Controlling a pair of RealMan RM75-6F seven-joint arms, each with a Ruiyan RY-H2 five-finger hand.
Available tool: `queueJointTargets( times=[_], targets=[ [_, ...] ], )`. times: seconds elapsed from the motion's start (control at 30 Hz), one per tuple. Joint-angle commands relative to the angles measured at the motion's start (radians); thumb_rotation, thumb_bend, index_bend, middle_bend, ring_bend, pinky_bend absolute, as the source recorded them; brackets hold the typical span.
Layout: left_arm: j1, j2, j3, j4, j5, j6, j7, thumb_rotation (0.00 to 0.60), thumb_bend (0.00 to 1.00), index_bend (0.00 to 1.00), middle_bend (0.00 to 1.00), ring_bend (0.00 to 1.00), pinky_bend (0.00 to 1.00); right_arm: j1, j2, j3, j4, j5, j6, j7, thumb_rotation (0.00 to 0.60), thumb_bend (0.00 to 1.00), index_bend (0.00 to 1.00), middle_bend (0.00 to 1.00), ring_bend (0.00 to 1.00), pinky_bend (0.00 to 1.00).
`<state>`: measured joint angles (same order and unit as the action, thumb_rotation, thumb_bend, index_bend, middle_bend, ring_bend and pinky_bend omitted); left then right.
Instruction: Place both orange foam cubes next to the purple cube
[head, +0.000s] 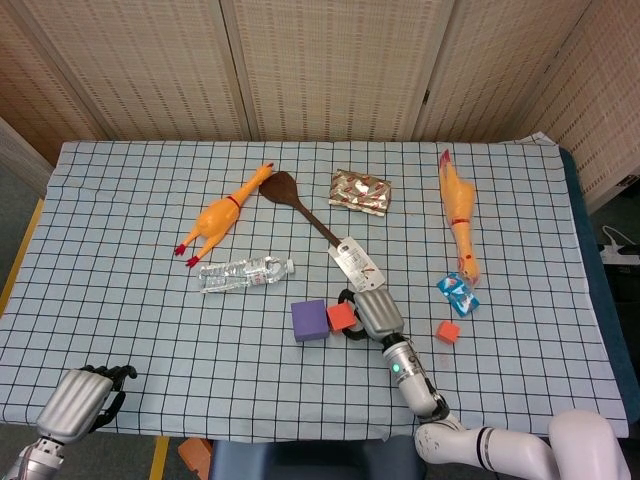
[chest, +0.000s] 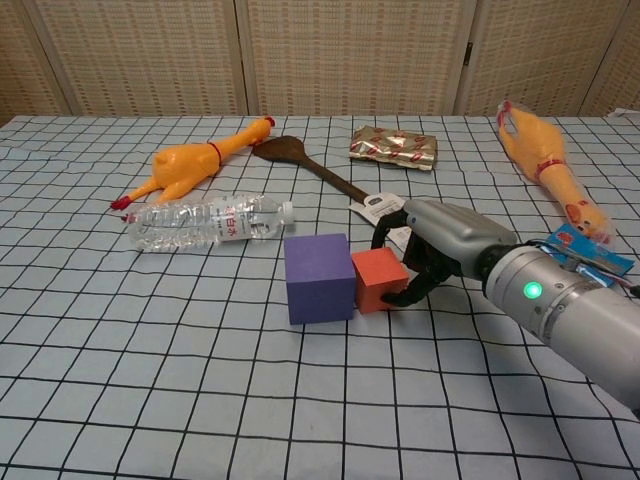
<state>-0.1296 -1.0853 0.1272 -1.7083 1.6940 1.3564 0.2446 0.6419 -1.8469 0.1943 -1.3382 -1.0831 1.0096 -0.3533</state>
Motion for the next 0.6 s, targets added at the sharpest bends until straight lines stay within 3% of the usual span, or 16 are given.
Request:
queueJointTargets(
  times=[0.03, 0.37, 0.5, 0.6],
  targets=[
    [0.0, 0.0, 0.001, 0.0, 0.002, 0.001, 0.0, 0.6, 0.5, 0.4, 0.52, 0.57, 0.6, 0.001, 0.009, -0.005, -0.005, 0.004, -0.009, -0.008, 0.6, 0.12, 0.49, 0.99, 0.85, 0.91],
    [0.0, -0.001, 0.001, 0.0, -0.001, -0.004, 0.004, 0.6, 0.5, 0.4, 0.52, 0.57, 0.6, -0.006, 0.08, -0.018, -0.07, -0.001, -0.029, -0.001, 0.6, 0.12, 0.17, 0.99, 0.85, 0.91],
    [-0.001, -0.001, 0.001, -0.001, -0.001, -0.006, 0.007, 0.6, 0.5, 0.4, 0.52, 0.57, 0.6, -0.013, 0.139, -0.022, -0.135, 0.002, -0.032, -0.004, 0.6, 0.12, 0.14, 0.99, 0.85, 0.91],
    [0.0, -0.002, 0.001, -0.002, 0.0, -0.006, 0.01, 0.6, 0.5, 0.4, 0.52, 0.57, 0.6, -0.022, 0.201, -0.025, -0.21, 0.033, -0.037, -0.024, 0.6, 0.12, 0.16, 0.99, 0.85, 0.91]
  ],
)
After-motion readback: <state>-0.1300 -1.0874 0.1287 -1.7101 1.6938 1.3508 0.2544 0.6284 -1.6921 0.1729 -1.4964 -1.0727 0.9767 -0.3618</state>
